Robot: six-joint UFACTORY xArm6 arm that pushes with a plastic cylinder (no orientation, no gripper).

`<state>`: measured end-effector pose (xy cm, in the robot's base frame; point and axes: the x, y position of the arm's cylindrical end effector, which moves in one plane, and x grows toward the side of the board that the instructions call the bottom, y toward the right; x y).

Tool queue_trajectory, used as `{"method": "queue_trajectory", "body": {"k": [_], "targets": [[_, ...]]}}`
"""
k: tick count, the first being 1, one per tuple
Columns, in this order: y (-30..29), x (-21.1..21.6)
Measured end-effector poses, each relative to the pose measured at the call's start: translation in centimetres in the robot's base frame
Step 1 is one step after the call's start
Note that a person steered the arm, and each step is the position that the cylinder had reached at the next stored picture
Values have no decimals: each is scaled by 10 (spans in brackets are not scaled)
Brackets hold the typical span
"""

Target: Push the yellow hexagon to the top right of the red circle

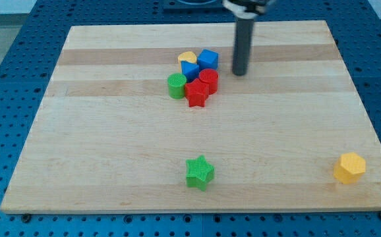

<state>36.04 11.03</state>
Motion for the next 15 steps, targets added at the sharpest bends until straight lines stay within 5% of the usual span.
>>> {"method": "queue_trajectory", "body": {"k": [2, 4, 6, 15], "targets": [[129, 105], [170, 257], [153, 256], [32, 125]]}}
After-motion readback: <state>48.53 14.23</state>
